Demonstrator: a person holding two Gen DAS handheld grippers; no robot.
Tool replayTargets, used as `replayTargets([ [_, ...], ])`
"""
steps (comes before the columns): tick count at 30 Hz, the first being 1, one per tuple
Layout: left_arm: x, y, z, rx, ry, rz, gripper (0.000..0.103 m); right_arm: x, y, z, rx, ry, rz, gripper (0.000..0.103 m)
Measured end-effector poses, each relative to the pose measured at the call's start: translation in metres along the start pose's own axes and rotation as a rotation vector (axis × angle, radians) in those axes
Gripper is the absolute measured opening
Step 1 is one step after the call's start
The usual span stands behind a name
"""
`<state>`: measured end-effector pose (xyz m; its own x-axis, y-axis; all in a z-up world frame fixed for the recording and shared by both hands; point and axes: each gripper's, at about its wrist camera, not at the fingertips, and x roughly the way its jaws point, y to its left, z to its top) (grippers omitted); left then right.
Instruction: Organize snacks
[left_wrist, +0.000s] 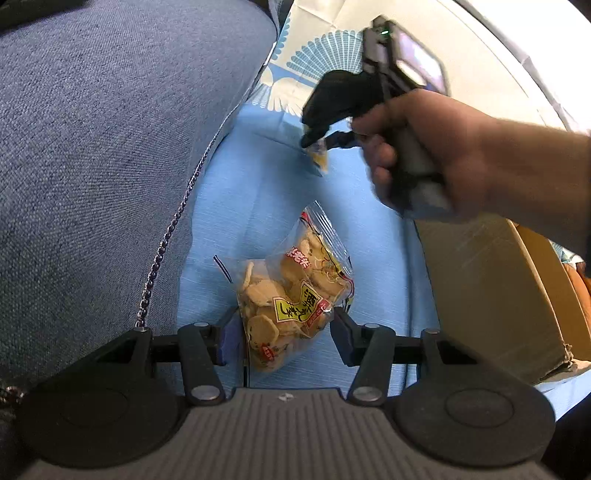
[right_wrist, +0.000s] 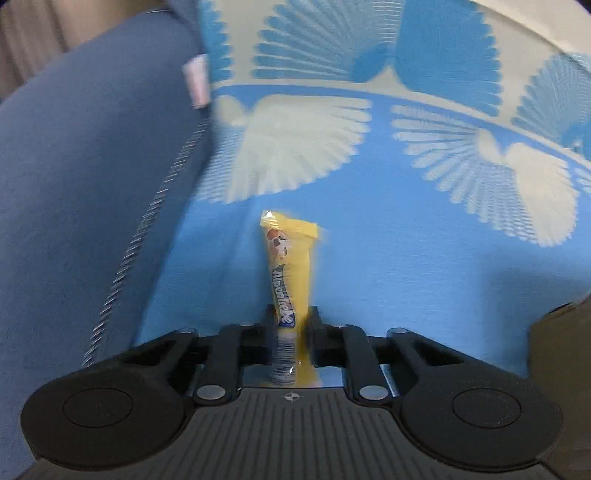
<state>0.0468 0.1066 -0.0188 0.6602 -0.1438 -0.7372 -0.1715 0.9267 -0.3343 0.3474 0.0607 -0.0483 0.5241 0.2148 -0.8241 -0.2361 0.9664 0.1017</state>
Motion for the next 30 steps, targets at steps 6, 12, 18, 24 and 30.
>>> replayTargets([
  [6,-0.003,0.004,0.001,-0.011,0.004,-0.031,0.057,-0.065,-0.012,-0.034,-0.114,-0.054,0.036,0.015],
  [12,-0.003,0.007,0.001,-0.026,0.014,-0.047,0.057,-0.162,-0.036,-0.086,-0.108,-0.088,0.098,0.016],
  [18,-0.003,0.005,0.002,-0.040,0.034,-0.049,0.057,-0.245,-0.046,-0.157,-0.066,-0.135,0.149,0.016],
  [24,-0.004,0.007,0.003,-0.077,0.075,-0.072,0.057,-0.260,-0.044,-0.230,0.011,-0.123,0.172,0.016],
  [30,0.001,0.007,0.005,-0.106,0.115,-0.079,0.058,-0.226,-0.031,-0.267,-0.014,-0.022,0.133,0.016],
])
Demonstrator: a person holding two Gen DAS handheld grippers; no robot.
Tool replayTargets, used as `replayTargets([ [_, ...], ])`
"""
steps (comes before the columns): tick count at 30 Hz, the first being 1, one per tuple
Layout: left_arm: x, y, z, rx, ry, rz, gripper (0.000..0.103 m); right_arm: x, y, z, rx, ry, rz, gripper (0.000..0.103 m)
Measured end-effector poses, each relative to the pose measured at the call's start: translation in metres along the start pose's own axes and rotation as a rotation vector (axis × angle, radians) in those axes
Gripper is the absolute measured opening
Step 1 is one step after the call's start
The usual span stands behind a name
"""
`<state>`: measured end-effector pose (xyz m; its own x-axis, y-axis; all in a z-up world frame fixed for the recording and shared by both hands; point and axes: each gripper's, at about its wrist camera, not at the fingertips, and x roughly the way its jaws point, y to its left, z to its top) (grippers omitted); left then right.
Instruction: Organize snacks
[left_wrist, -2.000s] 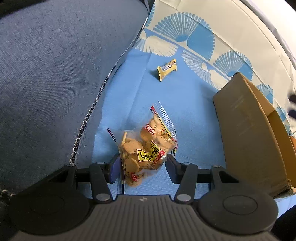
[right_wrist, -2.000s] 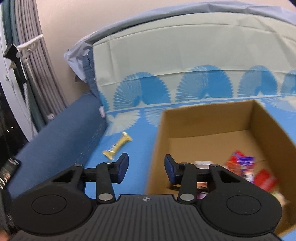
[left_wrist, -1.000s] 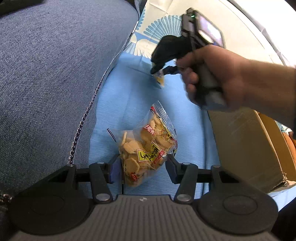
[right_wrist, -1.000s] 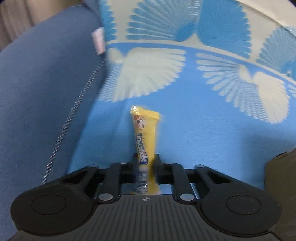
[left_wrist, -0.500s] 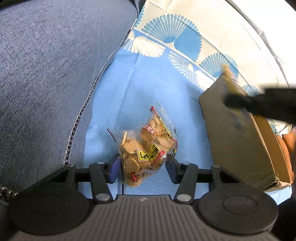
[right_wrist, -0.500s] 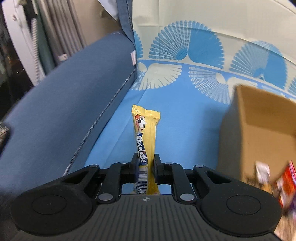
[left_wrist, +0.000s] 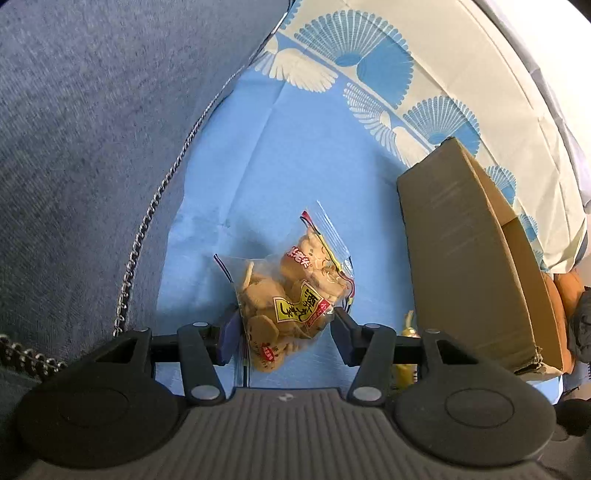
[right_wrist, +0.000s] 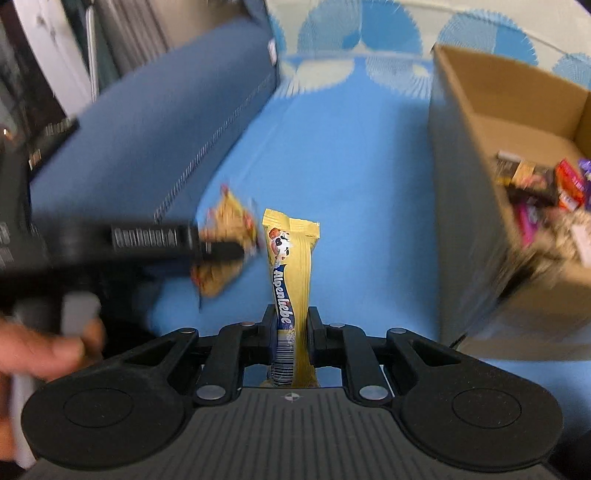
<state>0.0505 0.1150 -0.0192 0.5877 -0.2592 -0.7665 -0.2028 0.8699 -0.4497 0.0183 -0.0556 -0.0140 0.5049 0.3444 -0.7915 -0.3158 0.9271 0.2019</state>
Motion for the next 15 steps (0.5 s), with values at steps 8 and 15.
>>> replayTargets([
  [8,0.001,-0.006,-0.005,0.052,0.054,-0.133,0.078,0.021,0.002,-0.002,-0.017,0.008,-0.050,0.016],
  [15,0.004,-0.008,-0.007,0.038,0.041,-0.090,0.085,0.025,-0.006,-0.001,0.011,0.008,-0.087,0.021],
])
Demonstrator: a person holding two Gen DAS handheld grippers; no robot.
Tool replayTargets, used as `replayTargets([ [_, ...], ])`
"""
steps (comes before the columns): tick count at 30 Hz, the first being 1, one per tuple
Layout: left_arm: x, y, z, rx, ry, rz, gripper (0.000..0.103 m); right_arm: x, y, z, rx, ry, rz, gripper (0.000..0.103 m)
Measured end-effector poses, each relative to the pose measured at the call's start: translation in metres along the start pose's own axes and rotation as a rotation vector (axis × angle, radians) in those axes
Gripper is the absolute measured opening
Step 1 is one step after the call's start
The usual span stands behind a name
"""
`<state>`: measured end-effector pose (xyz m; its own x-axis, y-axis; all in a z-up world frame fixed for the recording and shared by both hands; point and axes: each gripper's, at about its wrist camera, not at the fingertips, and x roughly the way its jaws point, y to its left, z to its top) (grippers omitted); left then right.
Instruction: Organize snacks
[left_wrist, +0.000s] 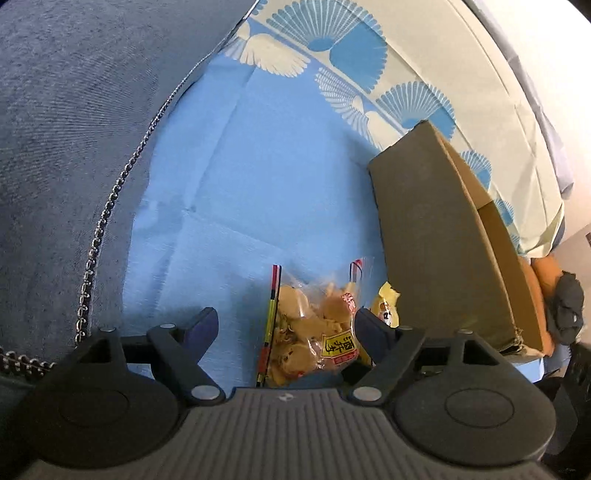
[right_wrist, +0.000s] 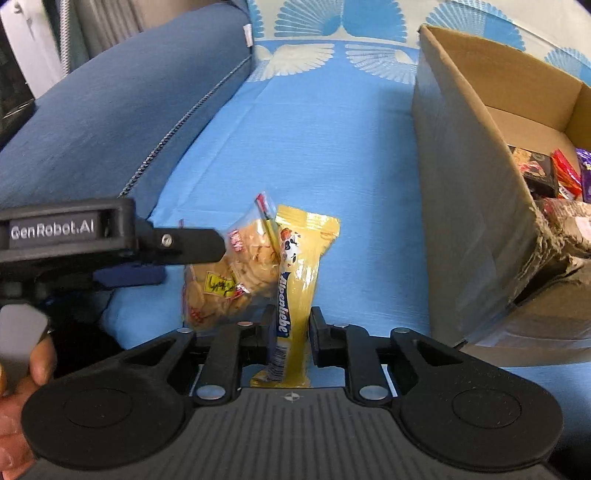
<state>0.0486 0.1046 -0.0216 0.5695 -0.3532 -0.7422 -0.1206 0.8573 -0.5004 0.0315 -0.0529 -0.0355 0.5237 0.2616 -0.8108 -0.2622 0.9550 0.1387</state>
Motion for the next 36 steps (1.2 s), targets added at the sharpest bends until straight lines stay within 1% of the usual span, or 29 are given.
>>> replayTargets([
  [2,0.002,-0.004,0.000,0.013,0.006,-0.002,0.085,0.001,-0.001,0.000,0.001,0.007,-0.001,0.028],
  [4,0.006,-0.009,0.000,0.033,0.005,0.007,0.085,0.004,-0.001,0.001,-0.005,0.012,-0.008,0.032],
  [11,0.018,-0.042,-0.011,0.209,0.004,0.032,0.085,0.006,-0.004,0.000,0.004,0.025,-0.022,0.033],
  [13,0.022,-0.047,-0.013,0.233,0.005,0.038,0.085,0.006,-0.005,0.000,0.011,0.028,-0.023,0.033],
  [18,0.030,-0.050,-0.014,0.240,-0.014,0.063,0.083,0.010,-0.006,0.002,0.016,0.031,-0.033,0.032],
  [20,0.032,-0.051,-0.015,0.253,0.001,0.081,0.078,0.010,-0.006,0.001,0.018,0.033,-0.040,0.033],
  [21,0.032,-0.053,-0.016,0.261,0.003,0.081,0.078,0.011,-0.006,0.001,0.020,0.034,-0.045,0.033],
  [23,0.032,-0.055,-0.016,0.280,-0.003,0.075,0.071,0.012,-0.007,0.000,0.024,0.035,-0.049,0.033],
  [24,0.031,-0.056,-0.016,0.289,-0.008,0.075,0.069,0.012,-0.007,0.000,0.024,0.034,-0.050,0.032],
  [25,0.029,-0.057,-0.017,0.298,-0.021,0.081,0.065,0.012,-0.006,0.000,0.023,0.034,-0.051,0.032],
  [26,0.027,-0.057,-0.018,0.301,-0.034,0.084,0.064,0.013,-0.006,0.000,0.020,0.034,-0.049,0.031],
  [27,0.024,-0.057,-0.018,0.301,-0.051,0.085,0.063,0.013,-0.004,0.000,0.017,0.032,-0.048,0.030],
  [28,0.020,-0.056,-0.018,0.299,-0.071,0.089,0.063,0.013,-0.003,0.000,0.013,0.027,-0.046,0.022],
  [29,0.016,-0.055,-0.018,0.294,-0.088,0.091,0.063,0.012,-0.002,0.001,0.007,0.019,-0.042,0.018],
  [32,0.003,-0.050,-0.018,0.260,-0.137,0.095,0.063,0.006,0.002,0.002,-0.024,-0.020,-0.041,0.017],
  [34,-0.002,-0.045,-0.017,0.227,-0.147,0.106,0.063,0.003,0.006,0.002,-0.041,-0.035,-0.038,0.017],
  [36,-0.003,-0.040,-0.015,0.196,-0.140,0.117,0.064,0.003,0.007,0.002,-0.053,-0.033,-0.039,0.017],
])
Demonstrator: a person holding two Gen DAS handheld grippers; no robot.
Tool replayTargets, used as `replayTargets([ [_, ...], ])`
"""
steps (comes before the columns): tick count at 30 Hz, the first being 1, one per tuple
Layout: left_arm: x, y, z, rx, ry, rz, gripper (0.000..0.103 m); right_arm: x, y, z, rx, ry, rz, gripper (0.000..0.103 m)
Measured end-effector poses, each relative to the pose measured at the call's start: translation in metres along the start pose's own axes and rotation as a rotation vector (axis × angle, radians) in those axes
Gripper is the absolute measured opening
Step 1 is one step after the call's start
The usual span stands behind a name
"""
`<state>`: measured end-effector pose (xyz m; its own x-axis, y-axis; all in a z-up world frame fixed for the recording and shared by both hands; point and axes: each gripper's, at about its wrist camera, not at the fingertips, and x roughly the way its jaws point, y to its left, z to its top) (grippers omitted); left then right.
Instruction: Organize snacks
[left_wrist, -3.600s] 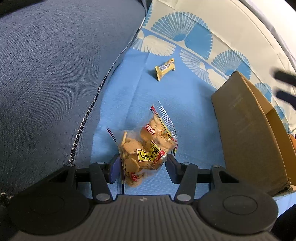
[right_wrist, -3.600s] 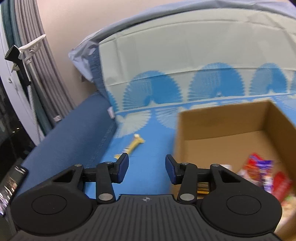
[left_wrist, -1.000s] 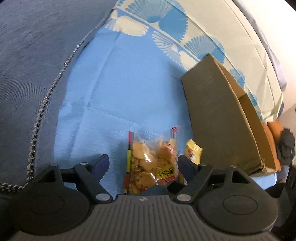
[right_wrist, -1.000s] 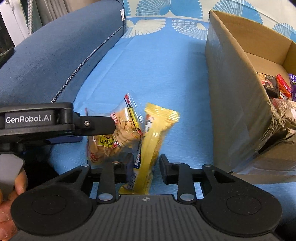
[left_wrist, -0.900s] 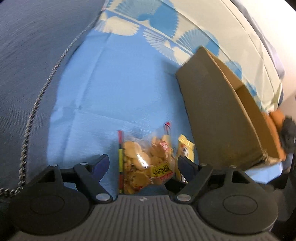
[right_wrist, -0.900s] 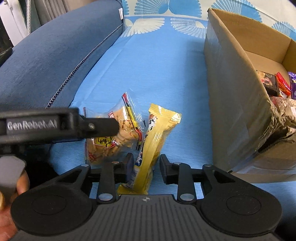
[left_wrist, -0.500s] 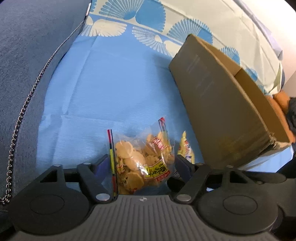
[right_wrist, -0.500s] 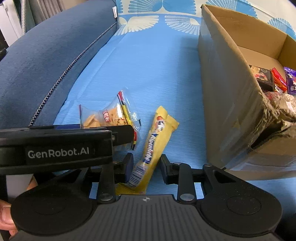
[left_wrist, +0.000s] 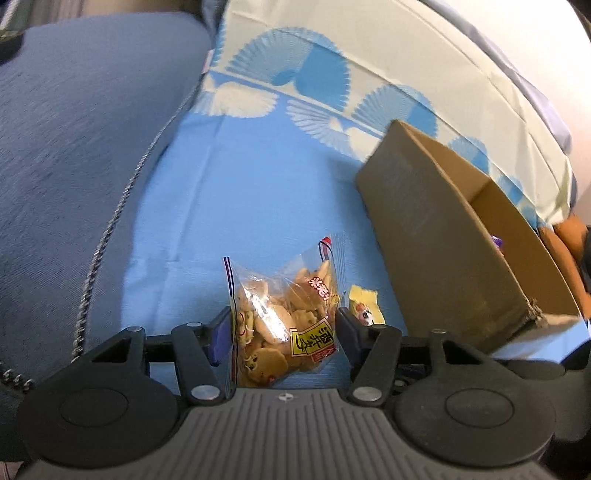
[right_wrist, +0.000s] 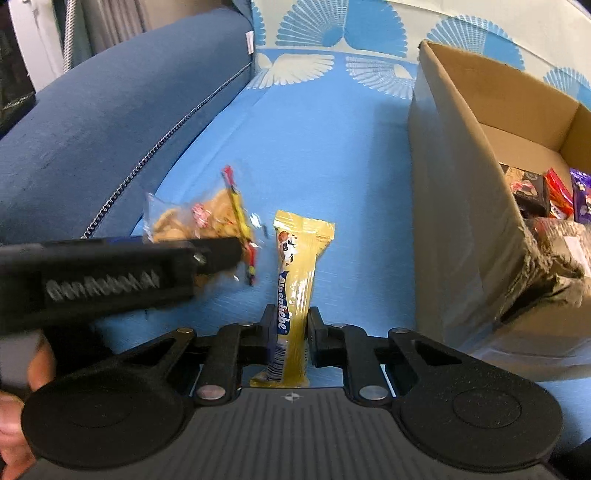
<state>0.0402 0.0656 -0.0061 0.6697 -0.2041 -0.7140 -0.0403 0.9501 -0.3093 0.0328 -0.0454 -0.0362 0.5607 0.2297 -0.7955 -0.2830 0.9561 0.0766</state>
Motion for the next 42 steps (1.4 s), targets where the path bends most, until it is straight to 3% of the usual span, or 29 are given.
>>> replayTargets([
  [6,0.011,0.003,0.003,-0.021,0.066,0.040,0.065,0.005,-0.006,-0.001,0.025,0.038,-0.004,0.019],
  [11,0.010,0.004,0.003,-0.029,0.072,0.036,0.069,0.008,-0.007,0.002,0.039,0.049,-0.014,0.031],
  [17,0.013,0.010,0.005,-0.065,0.076,0.037,0.073,0.010,-0.007,0.003,0.054,0.034,-0.024,0.039],
  [23,0.012,0.010,0.004,-0.062,0.077,0.031,0.073,0.009,-0.006,0.001,0.045,0.032,-0.031,0.039],
  [27,0.014,0.010,0.005,-0.062,0.078,0.028,0.073,0.009,-0.003,-0.001,0.032,0.033,-0.041,0.039],
  [31,0.015,0.008,0.005,-0.052,0.074,0.028,0.071,0.011,0.001,-0.002,0.021,0.036,-0.038,0.018],
  [42,0.006,0.003,0.002,-0.007,0.033,-0.007,0.056,-0.006,0.008,-0.001,-0.038,-0.046,-0.032,0.015],
])
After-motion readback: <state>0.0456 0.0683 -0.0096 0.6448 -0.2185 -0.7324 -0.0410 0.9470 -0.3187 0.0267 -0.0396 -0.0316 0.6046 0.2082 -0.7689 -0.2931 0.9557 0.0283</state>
